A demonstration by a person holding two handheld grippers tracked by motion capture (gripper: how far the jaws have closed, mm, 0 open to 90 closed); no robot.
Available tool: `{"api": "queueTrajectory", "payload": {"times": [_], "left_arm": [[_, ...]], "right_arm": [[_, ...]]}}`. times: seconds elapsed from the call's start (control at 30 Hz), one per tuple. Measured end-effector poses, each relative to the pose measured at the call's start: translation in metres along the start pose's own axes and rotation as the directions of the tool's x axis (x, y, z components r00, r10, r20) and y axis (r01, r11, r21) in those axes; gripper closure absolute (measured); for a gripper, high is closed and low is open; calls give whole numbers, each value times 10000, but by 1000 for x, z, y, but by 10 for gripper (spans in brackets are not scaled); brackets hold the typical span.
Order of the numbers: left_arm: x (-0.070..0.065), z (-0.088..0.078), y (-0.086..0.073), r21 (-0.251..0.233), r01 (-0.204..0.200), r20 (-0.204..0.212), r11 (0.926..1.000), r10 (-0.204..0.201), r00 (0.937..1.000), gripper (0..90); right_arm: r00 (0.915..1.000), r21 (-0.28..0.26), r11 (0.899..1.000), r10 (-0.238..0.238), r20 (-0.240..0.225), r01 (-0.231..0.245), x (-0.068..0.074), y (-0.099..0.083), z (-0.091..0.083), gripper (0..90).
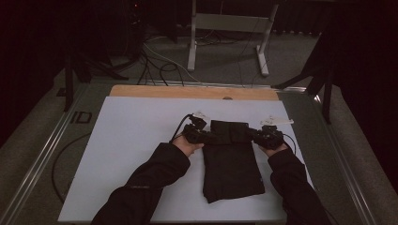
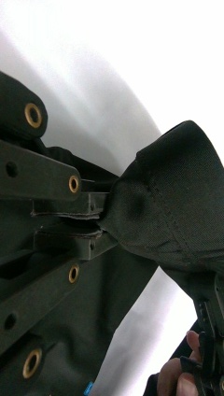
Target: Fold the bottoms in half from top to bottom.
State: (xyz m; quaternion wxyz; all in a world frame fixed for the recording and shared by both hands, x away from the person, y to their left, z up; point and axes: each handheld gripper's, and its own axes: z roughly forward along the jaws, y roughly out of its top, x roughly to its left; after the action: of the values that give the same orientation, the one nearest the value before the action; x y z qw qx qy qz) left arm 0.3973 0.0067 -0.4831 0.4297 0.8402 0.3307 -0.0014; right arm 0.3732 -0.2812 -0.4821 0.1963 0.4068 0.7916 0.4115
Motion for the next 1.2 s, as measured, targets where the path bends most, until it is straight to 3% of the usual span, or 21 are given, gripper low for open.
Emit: {"api": "queueTrajectory", "payload": {"times": [0.57, 0.9, 1.2], "left_arm": [[-27, -9, -15, 193, -625, 137, 9979, 623, 9980, 853], [-38, -12, -32, 221, -764, 326, 9968, 757, 9966, 852], [-55, -16, -43, 297, -1245, 322, 9918, 1236, 9918, 852]], "right_arm": [[9997, -124, 9998, -161, -197, 158, 18, -18, -26, 809], [9991, -175, 9997, -205, -384, 198, 33, -35, -46, 809], [9983, -186, 9996, -217, -548, 207, 43, -46, -59, 808]]}}
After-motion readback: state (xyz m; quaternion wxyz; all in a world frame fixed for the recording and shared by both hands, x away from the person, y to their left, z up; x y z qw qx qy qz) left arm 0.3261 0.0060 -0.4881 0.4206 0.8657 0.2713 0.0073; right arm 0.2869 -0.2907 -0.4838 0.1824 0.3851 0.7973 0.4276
